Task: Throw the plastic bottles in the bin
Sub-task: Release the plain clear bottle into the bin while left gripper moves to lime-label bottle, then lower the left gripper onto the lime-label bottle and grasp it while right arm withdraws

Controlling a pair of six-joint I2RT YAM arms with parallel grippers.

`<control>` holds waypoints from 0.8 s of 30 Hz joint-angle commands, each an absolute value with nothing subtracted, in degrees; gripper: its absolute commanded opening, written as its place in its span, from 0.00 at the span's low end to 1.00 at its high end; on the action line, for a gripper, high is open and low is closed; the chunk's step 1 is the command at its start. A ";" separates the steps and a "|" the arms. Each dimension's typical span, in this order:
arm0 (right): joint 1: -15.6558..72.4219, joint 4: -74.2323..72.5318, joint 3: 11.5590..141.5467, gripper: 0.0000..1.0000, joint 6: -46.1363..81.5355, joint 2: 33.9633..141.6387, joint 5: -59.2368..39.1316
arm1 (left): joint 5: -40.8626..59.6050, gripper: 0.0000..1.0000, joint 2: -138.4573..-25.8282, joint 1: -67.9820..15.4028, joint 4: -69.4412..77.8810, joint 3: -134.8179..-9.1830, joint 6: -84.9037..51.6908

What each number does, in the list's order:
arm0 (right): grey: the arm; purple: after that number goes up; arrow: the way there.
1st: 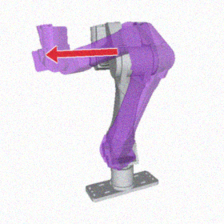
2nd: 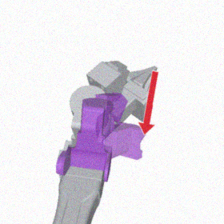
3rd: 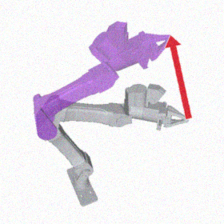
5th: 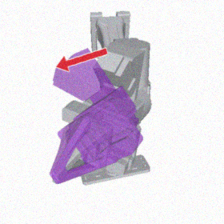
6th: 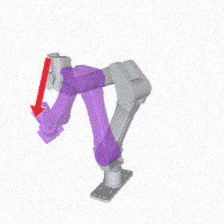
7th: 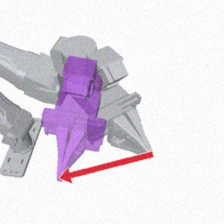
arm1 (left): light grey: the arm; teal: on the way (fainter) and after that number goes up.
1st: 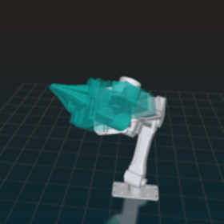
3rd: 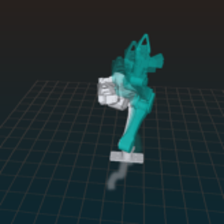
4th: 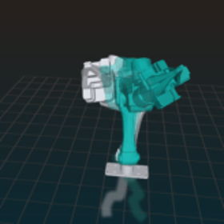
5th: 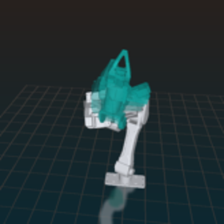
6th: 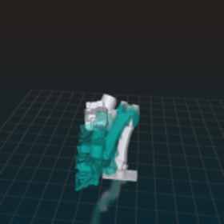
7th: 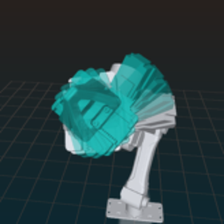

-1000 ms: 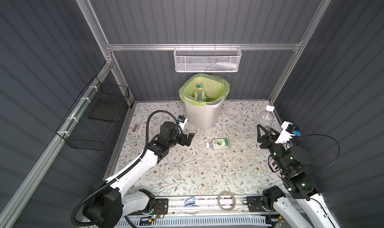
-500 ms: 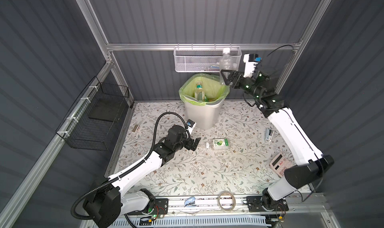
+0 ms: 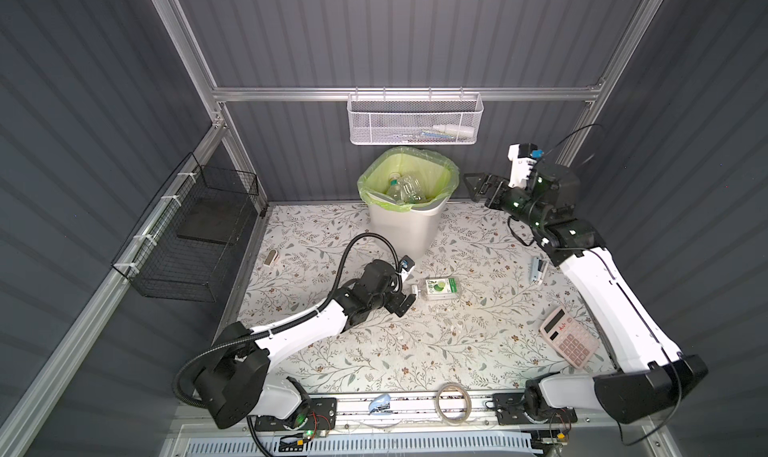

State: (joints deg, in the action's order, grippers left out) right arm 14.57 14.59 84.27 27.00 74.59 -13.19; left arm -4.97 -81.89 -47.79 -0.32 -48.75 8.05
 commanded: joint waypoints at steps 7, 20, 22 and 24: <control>6.79 16.29 65.80 0.99 28.34 61.70 -11.60 | -3.23 1.00 -95.58 -52.12 3.62 -58.72 13.98; 0.37 18.17 55.15 0.99 28.50 53.76 -15.40 | 4.58 1.00 -113.27 -52.46 -7.33 -77.40 22.46; 0.01 17.74 54.70 0.99 28.75 53.71 -15.92 | 5.40 1.00 -115.45 -52.39 -9.17 -79.84 23.35; -0.17 17.41 54.34 0.99 28.92 53.72 -16.30 | 6.25 1.00 -117.47 -52.30 -11.41 -83.14 24.35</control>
